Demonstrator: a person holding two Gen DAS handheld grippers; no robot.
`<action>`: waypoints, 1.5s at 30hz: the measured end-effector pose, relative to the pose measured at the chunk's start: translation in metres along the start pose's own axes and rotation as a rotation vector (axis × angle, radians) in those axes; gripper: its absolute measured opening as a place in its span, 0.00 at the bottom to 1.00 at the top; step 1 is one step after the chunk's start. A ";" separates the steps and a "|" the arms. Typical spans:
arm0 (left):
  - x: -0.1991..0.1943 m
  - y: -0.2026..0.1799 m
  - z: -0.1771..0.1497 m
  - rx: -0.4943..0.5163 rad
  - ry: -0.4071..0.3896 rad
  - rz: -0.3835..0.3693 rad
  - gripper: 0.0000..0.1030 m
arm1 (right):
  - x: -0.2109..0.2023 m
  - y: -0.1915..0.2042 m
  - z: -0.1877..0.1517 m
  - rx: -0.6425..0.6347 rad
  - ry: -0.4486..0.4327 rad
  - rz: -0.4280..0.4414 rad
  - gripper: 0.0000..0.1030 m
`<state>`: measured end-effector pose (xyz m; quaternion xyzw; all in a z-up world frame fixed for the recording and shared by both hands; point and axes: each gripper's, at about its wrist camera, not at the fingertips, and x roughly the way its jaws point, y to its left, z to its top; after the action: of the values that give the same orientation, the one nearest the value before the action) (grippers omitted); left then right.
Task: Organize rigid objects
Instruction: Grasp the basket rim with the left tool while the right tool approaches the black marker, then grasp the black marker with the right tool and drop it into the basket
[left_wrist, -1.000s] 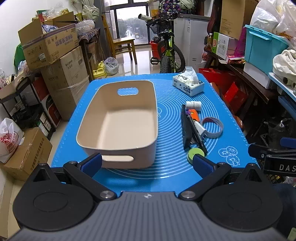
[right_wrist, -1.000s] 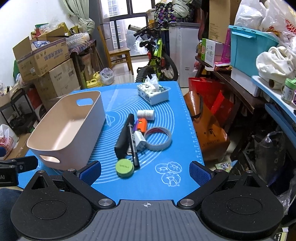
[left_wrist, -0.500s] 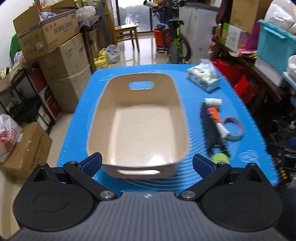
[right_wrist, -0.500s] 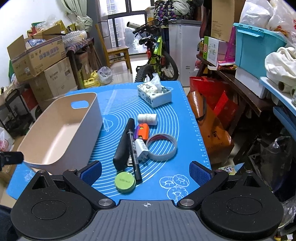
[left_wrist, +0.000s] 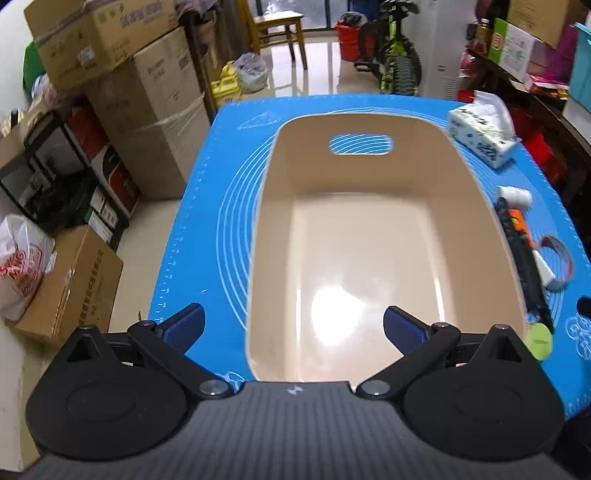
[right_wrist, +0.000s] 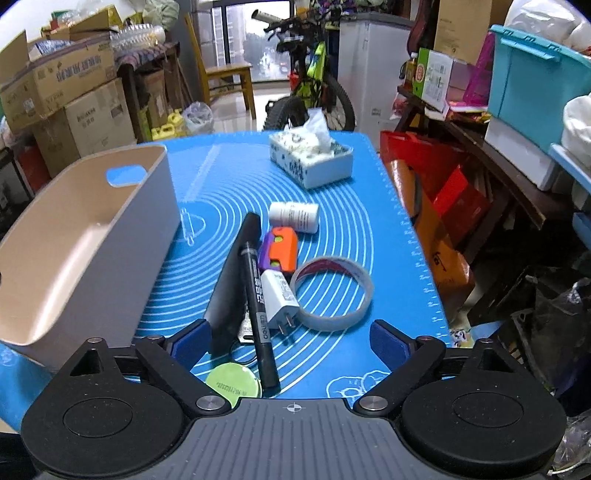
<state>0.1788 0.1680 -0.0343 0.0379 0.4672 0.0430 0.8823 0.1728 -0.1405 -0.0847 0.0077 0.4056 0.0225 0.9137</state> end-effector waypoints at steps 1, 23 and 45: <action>0.005 0.003 0.001 -0.008 0.008 0.002 0.98 | 0.006 0.002 0.000 -0.005 0.008 -0.003 0.89; 0.059 0.040 -0.003 -0.125 0.197 -0.060 0.32 | 0.087 0.019 -0.006 -0.024 0.151 -0.028 0.74; 0.062 0.039 -0.001 -0.134 0.199 -0.107 0.03 | 0.094 0.029 0.000 -0.030 0.188 0.071 0.31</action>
<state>0.2106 0.2140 -0.0815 -0.0503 0.5499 0.0306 0.8332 0.2347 -0.1073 -0.1541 0.0062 0.4886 0.0619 0.8703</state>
